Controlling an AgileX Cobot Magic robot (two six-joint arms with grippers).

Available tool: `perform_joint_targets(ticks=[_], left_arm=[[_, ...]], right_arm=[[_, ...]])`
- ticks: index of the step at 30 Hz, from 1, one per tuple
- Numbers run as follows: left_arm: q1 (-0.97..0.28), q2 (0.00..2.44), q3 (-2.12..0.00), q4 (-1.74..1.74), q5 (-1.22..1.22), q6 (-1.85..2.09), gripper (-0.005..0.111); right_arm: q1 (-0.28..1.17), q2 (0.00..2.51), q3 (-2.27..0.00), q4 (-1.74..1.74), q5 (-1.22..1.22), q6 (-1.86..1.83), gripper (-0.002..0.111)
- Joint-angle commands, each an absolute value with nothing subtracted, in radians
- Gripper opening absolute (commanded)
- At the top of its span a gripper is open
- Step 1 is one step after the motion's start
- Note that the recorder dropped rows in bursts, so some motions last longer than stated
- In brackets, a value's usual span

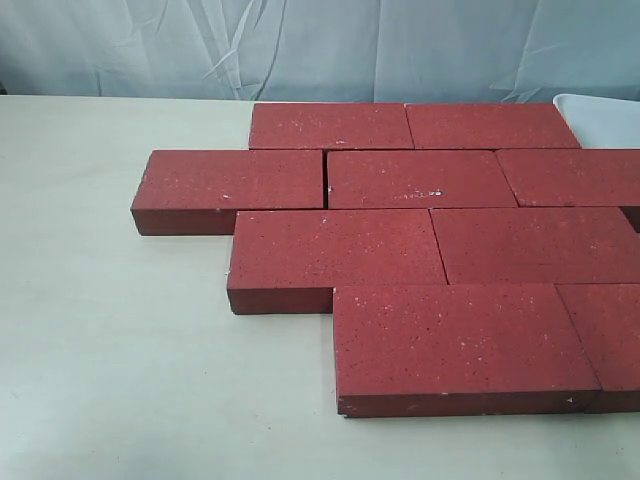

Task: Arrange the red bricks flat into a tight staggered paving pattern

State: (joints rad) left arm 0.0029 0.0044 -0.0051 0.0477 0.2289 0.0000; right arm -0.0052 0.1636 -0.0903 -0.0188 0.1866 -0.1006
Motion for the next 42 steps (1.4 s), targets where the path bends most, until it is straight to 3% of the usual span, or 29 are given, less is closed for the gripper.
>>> perform_joint_targets(ticks=[1, 42], left_arm=[[0.007, 0.0, 0.0, 0.043, 0.224, 0.0, 0.0], [0.007, 0.0, 0.0, 0.042, 0.224, 0.0, 0.0]], right_arm=[[-0.011, 0.017, -0.024, -0.043, 0.231, 0.0, -0.001], [-0.011, 0.0, 0.0, -0.023, 0.303, 0.0, -0.001]])
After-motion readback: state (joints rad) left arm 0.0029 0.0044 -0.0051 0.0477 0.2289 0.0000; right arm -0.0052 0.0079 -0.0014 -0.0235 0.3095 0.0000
